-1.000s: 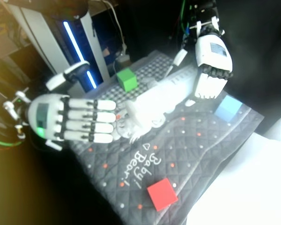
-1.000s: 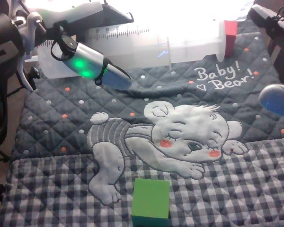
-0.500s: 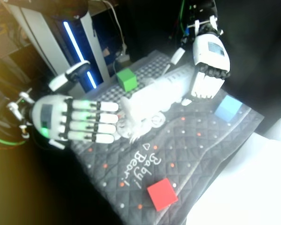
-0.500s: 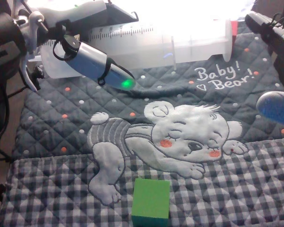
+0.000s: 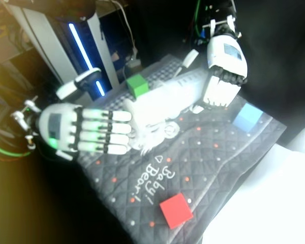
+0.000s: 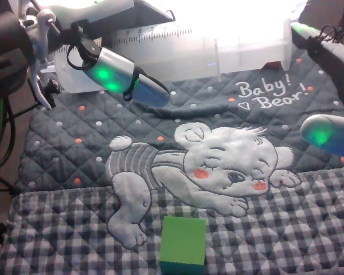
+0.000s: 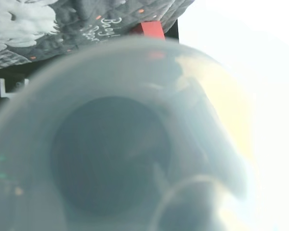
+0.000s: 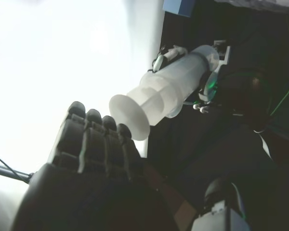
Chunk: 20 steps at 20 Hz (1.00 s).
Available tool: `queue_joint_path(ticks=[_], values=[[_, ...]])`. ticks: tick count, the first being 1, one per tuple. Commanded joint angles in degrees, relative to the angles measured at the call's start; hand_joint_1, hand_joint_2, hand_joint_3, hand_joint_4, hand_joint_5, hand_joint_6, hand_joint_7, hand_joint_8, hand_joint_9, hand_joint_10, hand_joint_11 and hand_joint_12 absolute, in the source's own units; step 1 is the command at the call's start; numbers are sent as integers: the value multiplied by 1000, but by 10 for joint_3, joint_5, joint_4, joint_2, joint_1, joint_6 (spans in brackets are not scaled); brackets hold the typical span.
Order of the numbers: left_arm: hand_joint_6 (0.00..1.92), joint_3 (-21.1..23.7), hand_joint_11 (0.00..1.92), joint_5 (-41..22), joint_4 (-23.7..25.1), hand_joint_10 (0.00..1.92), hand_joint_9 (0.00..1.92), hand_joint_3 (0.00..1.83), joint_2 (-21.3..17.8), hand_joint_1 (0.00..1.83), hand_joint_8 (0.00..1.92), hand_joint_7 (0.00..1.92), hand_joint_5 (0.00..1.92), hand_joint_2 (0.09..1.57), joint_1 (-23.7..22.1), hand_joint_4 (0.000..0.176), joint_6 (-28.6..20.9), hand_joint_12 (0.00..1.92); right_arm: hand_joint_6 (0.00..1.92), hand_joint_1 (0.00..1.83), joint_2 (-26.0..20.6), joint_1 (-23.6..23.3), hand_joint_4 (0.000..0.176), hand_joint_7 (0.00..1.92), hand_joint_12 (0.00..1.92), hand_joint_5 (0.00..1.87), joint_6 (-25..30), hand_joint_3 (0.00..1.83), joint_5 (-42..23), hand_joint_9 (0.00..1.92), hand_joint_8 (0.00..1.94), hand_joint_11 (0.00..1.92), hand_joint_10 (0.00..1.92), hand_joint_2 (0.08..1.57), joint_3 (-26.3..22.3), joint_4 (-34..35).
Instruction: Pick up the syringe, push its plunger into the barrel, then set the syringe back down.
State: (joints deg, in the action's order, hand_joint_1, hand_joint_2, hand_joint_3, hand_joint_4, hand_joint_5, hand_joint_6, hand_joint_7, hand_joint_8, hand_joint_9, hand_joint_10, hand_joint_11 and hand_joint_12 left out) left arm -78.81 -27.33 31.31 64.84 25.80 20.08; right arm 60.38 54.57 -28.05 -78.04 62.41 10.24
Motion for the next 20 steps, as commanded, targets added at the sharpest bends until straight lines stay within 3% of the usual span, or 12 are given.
queue_joint_path(ticks=[1, 9, 15, 20], values=[[1921, -2, 1611, -70, -22, 1921, 1590, 0, 2, 1578, 1921, 1477, 1243, 1147, -15, 0, -8, 1921, 6, 0, 1, -2, 0, 0, 0, 23, 7, 9, -70, 0, 0, 0, 0, 840, 2, -6], [1921, -7, 1592, -58, -13, 1921, 1591, 0, 12, 1576, 1921, 1476, 1162, 1143, -15, 0, -8, 1921, 3, 0, 9, -12, 0, 0, 0, 25, 12, 24, -63, 0, 0, 0, 0, 889, 3, -24], [1921, -16, 1604, -45, -9, 1921, 1579, 2, 20, 1492, 1921, 1470, 1246, 1166, -20, 0, -10, 1921, 6, 5, 16, -27, 0, 0, 0, 19, 12, 20, -48, 0, 0, 0, 0, 968, 5, -41], [1921, -41, 1611, -39, 20, 1921, 1569, 0, 46, 1529, 1921, 1436, 1176, 1139, -28, 0, -50, 1921, 0, 0, 18, -28, 0, 0, 0, 10, 12, 13, -44, 0, 0, 0, 0, 968, 5, -45]])
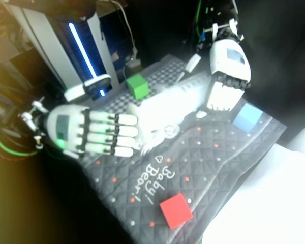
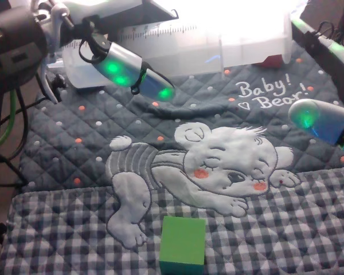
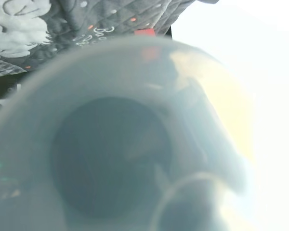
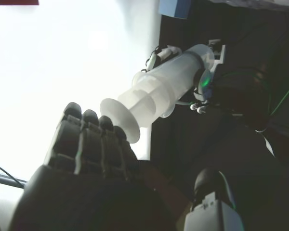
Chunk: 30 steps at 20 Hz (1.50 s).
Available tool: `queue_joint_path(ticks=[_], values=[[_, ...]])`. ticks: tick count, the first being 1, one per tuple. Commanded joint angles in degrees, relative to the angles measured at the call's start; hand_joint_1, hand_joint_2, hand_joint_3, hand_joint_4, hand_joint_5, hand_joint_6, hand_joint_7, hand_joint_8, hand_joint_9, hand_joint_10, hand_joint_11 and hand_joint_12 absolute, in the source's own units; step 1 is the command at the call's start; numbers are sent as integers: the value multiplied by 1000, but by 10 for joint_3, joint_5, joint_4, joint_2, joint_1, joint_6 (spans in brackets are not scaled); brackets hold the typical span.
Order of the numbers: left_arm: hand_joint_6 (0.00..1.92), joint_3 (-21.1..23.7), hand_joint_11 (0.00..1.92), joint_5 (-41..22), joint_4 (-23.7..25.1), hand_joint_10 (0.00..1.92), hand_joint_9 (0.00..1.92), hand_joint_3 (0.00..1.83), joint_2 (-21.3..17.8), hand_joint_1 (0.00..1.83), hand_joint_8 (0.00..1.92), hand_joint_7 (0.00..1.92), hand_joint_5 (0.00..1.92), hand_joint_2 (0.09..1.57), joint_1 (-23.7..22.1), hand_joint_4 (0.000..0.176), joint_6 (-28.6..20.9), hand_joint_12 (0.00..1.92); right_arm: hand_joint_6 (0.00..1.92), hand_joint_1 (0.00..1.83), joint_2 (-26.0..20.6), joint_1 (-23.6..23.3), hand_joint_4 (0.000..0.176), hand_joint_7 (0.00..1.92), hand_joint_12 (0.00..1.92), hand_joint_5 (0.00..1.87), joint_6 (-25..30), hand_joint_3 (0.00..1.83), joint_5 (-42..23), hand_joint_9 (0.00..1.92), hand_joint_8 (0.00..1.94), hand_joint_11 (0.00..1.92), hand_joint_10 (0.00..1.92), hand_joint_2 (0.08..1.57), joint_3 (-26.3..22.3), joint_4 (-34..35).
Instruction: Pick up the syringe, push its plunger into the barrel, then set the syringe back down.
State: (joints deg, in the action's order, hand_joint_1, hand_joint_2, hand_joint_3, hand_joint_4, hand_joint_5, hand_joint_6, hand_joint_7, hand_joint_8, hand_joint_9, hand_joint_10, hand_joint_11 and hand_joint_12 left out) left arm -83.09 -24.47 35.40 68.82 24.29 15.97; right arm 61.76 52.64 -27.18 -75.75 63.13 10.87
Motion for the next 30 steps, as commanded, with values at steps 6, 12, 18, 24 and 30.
queue_joint_path(ticks=[6, 12, 18, 24, 30], values=[[1382, -5, 1640, -59, -14, 1921, 1599, 369, 14, 1223, 1921, 1449, 852, 1006, -24, 0, -9, 1921, 0, 0, 8, -17, 0, 0, 0, 7, 3, 0, -64, 0, 0, 0, 0, 936, 0, -56], [1921, -8, 1627, -50, -3, 1921, 1608, 282, 23, 1536, 1921, 1487, 1281, 1010, -30, 0, -9, 1921, 0, 0, 12, -23, 0, 0, 0, 0, 3, 0, -62, 0, 0, 0, 0, 936, 4, -59], [1921, -14, 1633, -49, -1, 1921, 1606, 258, 28, 1525, 1921, 1485, 1285, 1027, -33, 0, -11, 1921, 5, 0, 19, -30, 0, 0, 0, 17, 3, 0, -55, 0, 0, 0, 0, 924, 9, -63], [1921, -16, 1389, -42, 10, 1921, 1534, 266, 35, 1428, 1921, 1467, 1300, 1072, -40, 0, -11, 1921, 3, 0, 23, -35, 0, 0, 0, 14, 3, 0, -53, 0, 0, 0, 0, 906, 11, -66], [1921, -17, 1269, -40, 14, 1921, 1458, 277, 39, 1374, 1921, 1424, 1264, 1089, -43, 0, -11, 1921, 11, 0, 25, -36, 0, 0, 0, 29, 3, 0, -53, 0, 0, 1, 0, 905, 11, -66]])
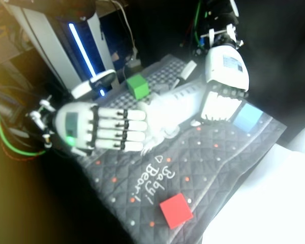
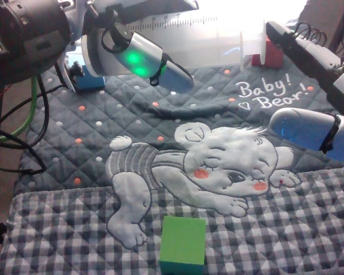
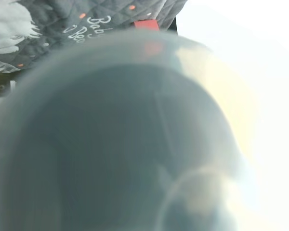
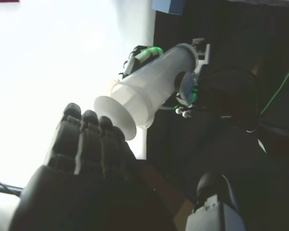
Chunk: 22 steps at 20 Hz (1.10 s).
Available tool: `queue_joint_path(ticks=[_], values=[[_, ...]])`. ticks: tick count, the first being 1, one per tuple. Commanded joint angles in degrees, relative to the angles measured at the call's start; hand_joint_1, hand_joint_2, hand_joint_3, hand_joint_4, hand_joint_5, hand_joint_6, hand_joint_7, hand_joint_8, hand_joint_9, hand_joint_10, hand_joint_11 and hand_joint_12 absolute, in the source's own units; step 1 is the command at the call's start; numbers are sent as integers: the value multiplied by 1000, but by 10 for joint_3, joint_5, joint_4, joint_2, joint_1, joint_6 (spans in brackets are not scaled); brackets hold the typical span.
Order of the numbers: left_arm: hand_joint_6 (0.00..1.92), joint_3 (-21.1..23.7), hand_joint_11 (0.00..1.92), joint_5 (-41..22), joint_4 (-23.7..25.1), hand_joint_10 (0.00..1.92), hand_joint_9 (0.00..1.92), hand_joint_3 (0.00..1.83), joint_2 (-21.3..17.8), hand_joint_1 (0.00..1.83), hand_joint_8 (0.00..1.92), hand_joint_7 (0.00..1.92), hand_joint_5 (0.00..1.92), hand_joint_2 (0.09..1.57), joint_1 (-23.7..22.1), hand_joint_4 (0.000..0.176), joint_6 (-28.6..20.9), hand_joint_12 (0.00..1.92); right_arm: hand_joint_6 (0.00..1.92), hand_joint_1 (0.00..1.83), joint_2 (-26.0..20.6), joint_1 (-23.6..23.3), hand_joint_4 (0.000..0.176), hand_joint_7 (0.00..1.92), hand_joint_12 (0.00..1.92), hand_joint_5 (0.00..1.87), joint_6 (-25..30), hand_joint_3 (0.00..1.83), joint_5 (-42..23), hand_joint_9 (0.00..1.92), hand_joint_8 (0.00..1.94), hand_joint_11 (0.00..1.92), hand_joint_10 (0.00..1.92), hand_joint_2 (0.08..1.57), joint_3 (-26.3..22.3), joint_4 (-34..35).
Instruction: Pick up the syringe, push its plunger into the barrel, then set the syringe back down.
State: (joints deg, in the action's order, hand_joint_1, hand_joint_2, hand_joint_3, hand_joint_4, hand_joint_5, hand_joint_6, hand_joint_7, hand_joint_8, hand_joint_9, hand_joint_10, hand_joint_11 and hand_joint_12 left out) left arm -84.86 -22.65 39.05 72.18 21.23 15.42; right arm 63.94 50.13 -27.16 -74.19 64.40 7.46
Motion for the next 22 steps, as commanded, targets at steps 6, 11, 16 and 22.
queue_joint_path(ticks=[6, 11, 16, 22], values=[[1921, 0, 1383, -55, -11, 1921, 1505, 279, 6, 1341, 1921, 1439, 1255, 1086, -12, 0, -14, 1921, 8, 0, 4, -10, 0, 0, 0, 36, 3, 0, -67, 0, 0, 0, 0, 893, -1, -32], [1921, -1, 1491, -57, -10, 1921, 1525, 281, 7, 1344, 1921, 1448, 1292, 1076, -12, 0, -19, 1921, 8, 0, 4, -10, 0, 0, 0, 42, 3, 15, -67, 0, 0, 0, 0, 936, -2, -32], [1451, -2, 1536, -49, -1, 1921, 1507, 622, 6, 1120, 1921, 1388, 807, 931, -9, 0, -19, 1921, 7, 0, -1, -11, 0, 0, 0, 48, 3, 2, -65, 0, 0, 0, 0, 914, -2, -34], [1897, -2, 1490, -38, 4, 1921, 1508, 65, -5, 1574, 1921, 1400, 1245, 1094, -1, 0, -23, 1921, 4, 2, -28, -17, 0, 7, 0, 58, 3, 9, -53, 0, 1, 0, 0, 943, -2, -44]])
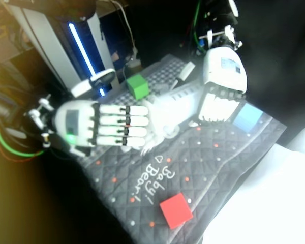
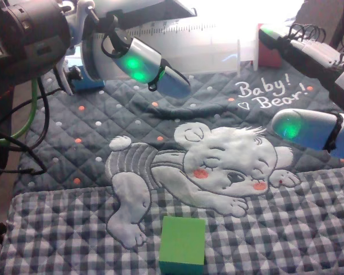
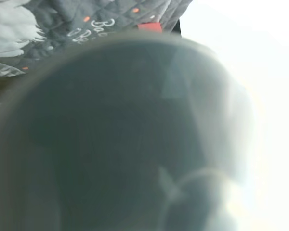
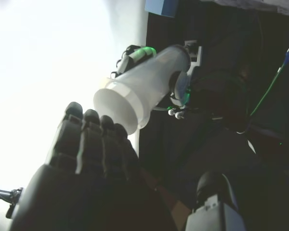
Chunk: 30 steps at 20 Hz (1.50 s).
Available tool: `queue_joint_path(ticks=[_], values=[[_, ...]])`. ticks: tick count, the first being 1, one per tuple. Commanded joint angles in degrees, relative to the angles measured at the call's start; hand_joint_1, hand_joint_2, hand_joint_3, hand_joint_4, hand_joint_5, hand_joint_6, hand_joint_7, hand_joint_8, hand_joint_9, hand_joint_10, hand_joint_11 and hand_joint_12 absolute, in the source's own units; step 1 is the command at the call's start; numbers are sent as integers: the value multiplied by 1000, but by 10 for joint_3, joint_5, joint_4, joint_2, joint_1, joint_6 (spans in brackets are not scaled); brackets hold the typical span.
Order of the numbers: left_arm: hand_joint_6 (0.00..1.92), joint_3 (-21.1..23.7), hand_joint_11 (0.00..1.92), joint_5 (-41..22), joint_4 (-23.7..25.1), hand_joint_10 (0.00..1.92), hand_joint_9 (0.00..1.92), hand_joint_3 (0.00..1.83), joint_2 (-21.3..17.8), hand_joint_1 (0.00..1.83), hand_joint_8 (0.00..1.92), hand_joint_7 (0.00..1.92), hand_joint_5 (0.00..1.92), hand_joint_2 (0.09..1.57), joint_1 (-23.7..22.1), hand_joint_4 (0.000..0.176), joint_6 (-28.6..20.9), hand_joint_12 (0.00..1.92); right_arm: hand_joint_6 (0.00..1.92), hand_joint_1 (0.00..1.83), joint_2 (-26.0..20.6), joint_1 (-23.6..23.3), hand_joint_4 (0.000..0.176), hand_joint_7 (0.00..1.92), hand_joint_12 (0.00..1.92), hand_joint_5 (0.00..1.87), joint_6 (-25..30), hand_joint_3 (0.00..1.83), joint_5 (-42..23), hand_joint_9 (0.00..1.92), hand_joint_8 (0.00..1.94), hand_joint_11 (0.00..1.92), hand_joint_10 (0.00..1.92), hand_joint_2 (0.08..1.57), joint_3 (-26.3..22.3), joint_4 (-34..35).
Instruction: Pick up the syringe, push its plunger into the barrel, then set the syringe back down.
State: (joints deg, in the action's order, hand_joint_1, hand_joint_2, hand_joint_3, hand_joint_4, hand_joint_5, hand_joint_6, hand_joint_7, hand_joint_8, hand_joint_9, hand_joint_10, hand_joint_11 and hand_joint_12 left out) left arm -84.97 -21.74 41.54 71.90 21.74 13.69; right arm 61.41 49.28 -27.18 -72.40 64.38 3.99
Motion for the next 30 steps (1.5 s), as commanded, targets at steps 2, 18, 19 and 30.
queue_joint_path(ticks=[2, 18, 19, 30], values=[[1920, -1, 1533, -43, -18, 1921, 1523, 67, -4, 1561, 1921, 1414, 1261, 1102, -5, 0, -6, 1921, 5, 0, -11, -12, 0, 0, 0, 64, 3, 14, -65, 0, 0, 0, 0, 960, -1, -15], [1921, -14, 1463, -3, 66, 1921, 1506, 23, -3, 1513, 1921, 1449, 1248, 1138, 12, 0, -68, 1921, 0, 34, -47, -47, 0, 0, 0, 4, -13, 7, -54, 0, 0, 0, 0, 1004, -1, -35], [1921, -14, 1446, 1, 75, 1921, 1490, 20, -2, 1508, 1921, 1437, 1264, 1133, 13, 0, -74, 1921, 4, 37, -47, -47, 0, 0, 0, 14, -14, 0, -54, 0, 0, 0, 0, 983, -1, -35], [1921, -29, 1564, 23, 158, 1921, 1517, 19, 26, 1540, 1921, 1418, 1206, 1132, 32, 0, -120, 1921, 2, 32, -46, -48, 0, 0, 0, 22, -15, 0, -54, 0, 0, 0, 0, 973, -1, -38]])
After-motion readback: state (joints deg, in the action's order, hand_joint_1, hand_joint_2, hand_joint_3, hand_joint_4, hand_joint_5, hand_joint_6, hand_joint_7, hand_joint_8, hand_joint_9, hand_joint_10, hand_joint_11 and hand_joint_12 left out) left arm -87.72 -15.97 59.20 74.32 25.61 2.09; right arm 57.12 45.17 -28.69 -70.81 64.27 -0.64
